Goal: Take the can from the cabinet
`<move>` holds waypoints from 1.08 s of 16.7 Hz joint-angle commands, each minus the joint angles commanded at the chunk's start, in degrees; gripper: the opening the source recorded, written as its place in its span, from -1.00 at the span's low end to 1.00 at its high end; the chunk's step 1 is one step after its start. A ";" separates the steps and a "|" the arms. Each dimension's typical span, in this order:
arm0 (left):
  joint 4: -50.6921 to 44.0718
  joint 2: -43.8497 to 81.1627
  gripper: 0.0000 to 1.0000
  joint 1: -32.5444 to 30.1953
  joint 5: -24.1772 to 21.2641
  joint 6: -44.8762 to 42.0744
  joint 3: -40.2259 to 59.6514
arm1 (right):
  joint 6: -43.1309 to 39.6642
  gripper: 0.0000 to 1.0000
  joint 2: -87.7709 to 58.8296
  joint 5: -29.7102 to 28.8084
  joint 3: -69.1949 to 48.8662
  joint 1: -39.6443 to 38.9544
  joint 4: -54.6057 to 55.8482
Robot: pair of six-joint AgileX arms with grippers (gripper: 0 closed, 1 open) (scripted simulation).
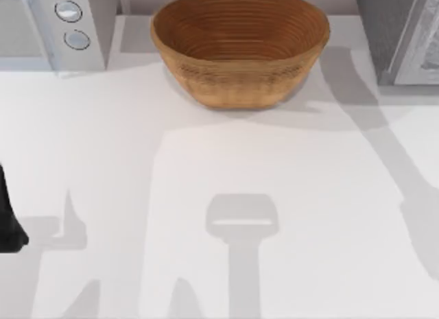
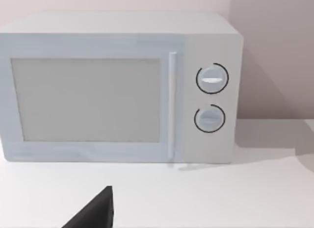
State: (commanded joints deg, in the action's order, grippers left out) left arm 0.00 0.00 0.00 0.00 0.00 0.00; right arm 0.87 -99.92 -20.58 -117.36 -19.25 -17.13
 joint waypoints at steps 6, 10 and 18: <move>0.00 0.00 1.00 0.00 0.00 0.00 0.00 | -0.05 -1.00 15.30 -9.31 4.48 -9.48 -10.69; 0.00 0.00 1.00 0.00 0.00 0.00 0.00 | -0.05 -1.00 22.26 -14.09 6.43 -14.20 -15.97; 0.00 0.00 1.00 0.00 0.00 0.00 0.00 | 0.05 -1.00 25.13 -13.01 9.87 -12.92 -14.64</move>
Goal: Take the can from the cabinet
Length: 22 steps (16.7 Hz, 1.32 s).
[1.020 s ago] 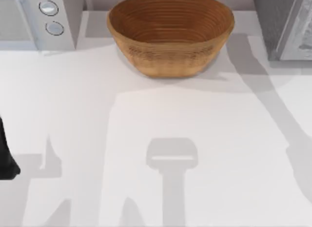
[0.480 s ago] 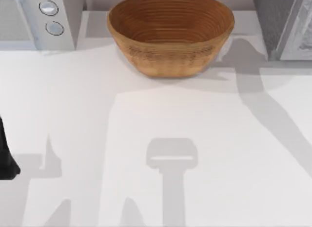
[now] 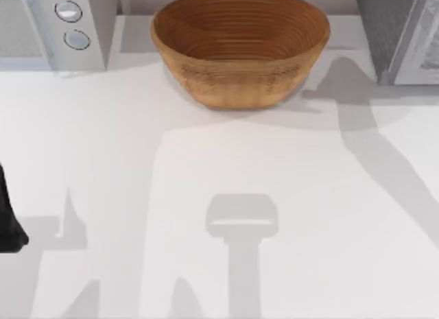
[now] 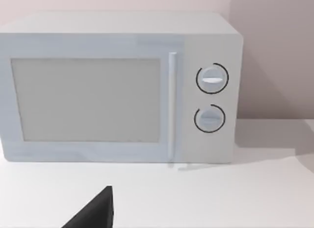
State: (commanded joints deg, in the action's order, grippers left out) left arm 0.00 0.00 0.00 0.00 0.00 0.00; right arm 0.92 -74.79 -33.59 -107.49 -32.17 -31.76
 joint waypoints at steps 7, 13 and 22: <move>0.00 0.00 1.00 0.00 0.00 0.00 0.00 | -0.29 -1.00 19.92 8.15 28.83 8.62 8.44; 0.00 0.00 1.00 0.00 0.00 0.00 0.00 | -0.72 -1.00 44.01 19.10 67.29 19.27 18.71; 0.00 0.00 1.00 0.00 0.00 0.00 0.00 | -0.93 -1.00 72.78 32.58 105.40 31.29 30.85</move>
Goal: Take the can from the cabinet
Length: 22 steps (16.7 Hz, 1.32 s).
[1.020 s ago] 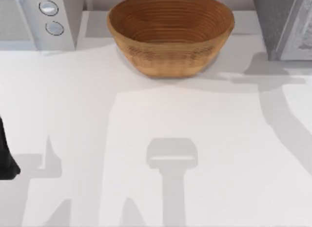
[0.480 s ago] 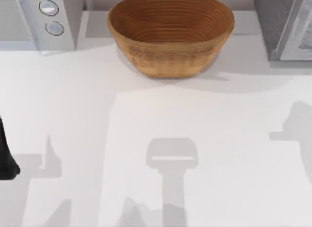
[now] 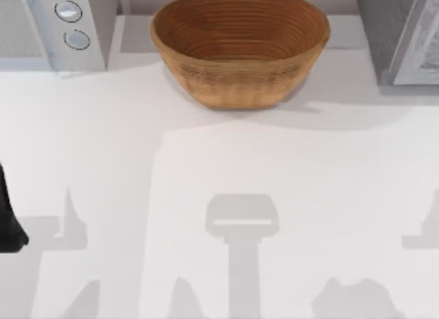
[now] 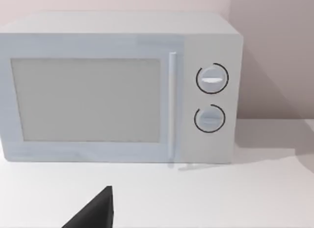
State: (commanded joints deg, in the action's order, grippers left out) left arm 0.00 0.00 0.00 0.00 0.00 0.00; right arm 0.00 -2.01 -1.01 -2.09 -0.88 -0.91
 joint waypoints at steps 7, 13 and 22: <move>0.00 0.00 1.00 0.00 0.00 0.00 0.00 | 0.09 -1.00 1.69 0.95 2.17 0.70 0.78; 0.00 0.00 1.00 0.00 0.00 0.00 0.00 | -6.87 -1.00 -3.51 5.45 0.15 1.01 -2.12; 0.00 0.00 1.00 0.00 0.00 0.00 0.00 | -46.37 -1.00 -34.19 29.96 -8.45 4.37 -20.75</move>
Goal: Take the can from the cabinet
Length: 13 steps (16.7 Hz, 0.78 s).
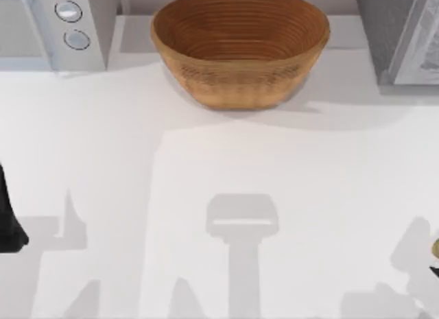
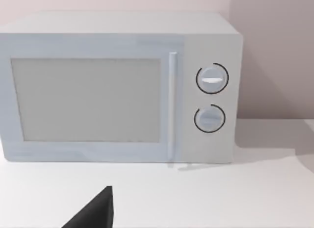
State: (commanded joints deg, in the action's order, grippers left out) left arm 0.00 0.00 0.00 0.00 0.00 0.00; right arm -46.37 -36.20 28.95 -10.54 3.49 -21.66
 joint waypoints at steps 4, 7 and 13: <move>0.00 0.00 1.00 0.00 0.00 0.00 0.00 | -24.51 -1.00 -18.67 15.02 -4.67 3.12 -11.82; 0.00 0.00 1.00 0.00 0.00 0.00 0.00 | -44.05 -1.00 -33.21 26.95 -8.25 6.06 -21.20; 0.00 0.00 1.00 0.00 0.00 0.00 0.00 | -82.29 -1.00 -60.69 50.20 -15.14 12.87 -39.30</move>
State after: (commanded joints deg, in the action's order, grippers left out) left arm 0.00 0.00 0.00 0.00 0.00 0.00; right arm -128.67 -96.89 79.15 -25.68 16.36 -60.96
